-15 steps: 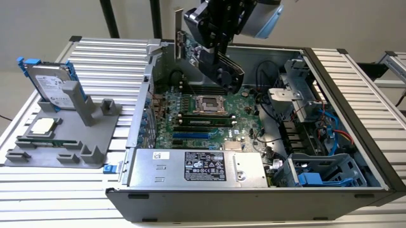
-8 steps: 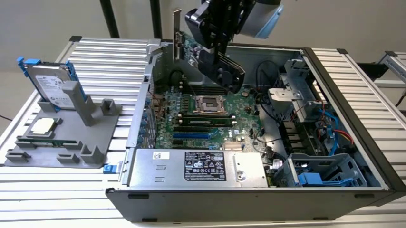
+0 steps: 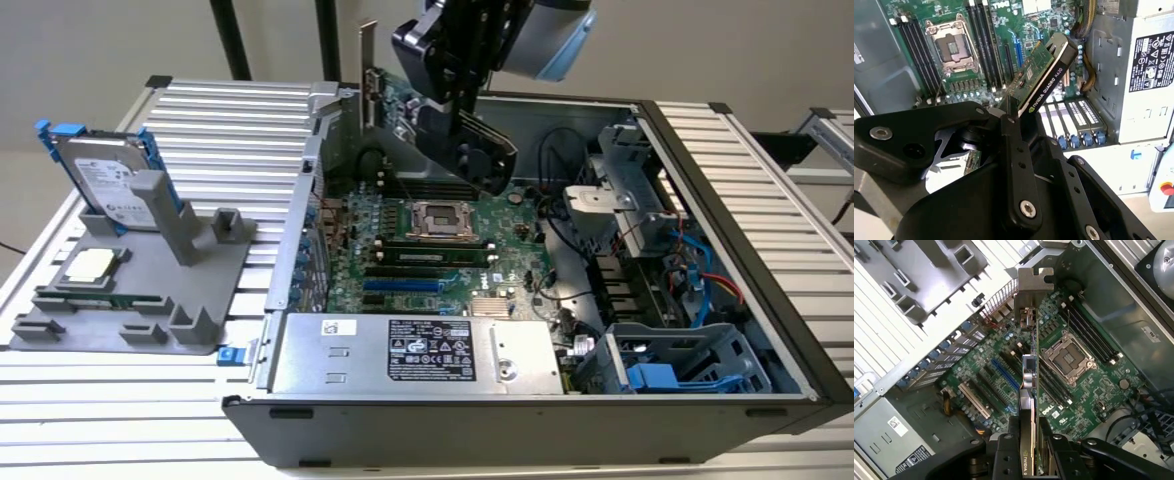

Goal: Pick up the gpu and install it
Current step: 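Insert the gpu into the slot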

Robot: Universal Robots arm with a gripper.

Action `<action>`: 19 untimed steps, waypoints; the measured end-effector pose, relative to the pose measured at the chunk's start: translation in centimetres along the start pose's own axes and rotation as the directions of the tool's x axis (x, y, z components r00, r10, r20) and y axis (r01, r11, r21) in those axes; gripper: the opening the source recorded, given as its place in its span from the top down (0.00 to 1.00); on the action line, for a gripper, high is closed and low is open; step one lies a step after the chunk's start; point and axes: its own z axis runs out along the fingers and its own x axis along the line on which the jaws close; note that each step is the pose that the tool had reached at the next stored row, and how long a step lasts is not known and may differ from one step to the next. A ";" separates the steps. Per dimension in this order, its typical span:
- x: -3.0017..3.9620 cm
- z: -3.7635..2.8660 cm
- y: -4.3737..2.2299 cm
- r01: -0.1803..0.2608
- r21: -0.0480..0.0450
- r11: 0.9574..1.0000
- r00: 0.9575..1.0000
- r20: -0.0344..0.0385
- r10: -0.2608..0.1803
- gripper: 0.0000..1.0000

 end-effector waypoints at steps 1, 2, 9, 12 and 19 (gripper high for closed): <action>0.00 0.00 0.00 0.006 0.000 1.000 1.000 0.000 -0.006 1.00; 0.00 0.00 0.00 0.012 0.000 1.000 1.000 -0.001 -0.012 1.00; 0.00 0.00 0.00 0.056 0.000 0.998 0.998 -0.003 -0.056 1.00; 0.00 0.00 0.00 0.074 -0.001 0.997 0.997 -0.004 -0.074 1.00; 0.00 0.00 0.00 0.116 -0.001 0.993 0.993 -0.006 -0.116 1.00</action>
